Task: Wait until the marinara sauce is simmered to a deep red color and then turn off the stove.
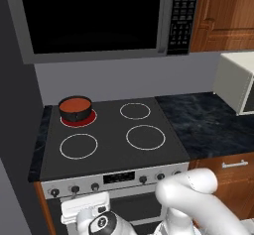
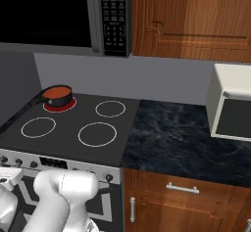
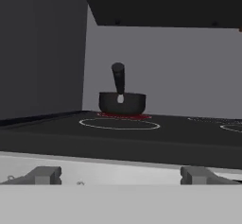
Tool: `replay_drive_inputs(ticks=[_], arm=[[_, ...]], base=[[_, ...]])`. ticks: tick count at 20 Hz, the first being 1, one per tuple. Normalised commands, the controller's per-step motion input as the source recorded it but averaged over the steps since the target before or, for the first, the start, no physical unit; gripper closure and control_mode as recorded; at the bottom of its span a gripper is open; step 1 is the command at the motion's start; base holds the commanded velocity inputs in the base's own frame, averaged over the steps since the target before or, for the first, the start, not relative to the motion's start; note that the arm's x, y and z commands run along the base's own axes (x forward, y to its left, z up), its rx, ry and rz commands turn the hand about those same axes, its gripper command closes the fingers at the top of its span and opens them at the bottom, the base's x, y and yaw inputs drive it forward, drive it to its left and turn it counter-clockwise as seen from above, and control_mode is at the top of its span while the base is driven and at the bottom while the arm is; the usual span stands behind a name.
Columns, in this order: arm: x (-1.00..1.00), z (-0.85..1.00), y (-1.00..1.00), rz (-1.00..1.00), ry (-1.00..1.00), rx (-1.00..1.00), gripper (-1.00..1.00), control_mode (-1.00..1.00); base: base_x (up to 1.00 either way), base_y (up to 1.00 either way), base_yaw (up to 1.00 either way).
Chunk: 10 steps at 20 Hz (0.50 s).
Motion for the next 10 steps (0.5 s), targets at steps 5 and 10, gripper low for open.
replay_drive_inputs(ticks=[5, 10], arm=[[0.09, -0.28, 0.18, 0.0, 0.0, 0.0, -1.0, -1.0], [0.09, -0.21, 0.13, 0.0, 0.0, 0.0, -1.0, -1.0]], base=[[0.0, 0.0, 0.0], [0.0, 0.0, 0.0]])
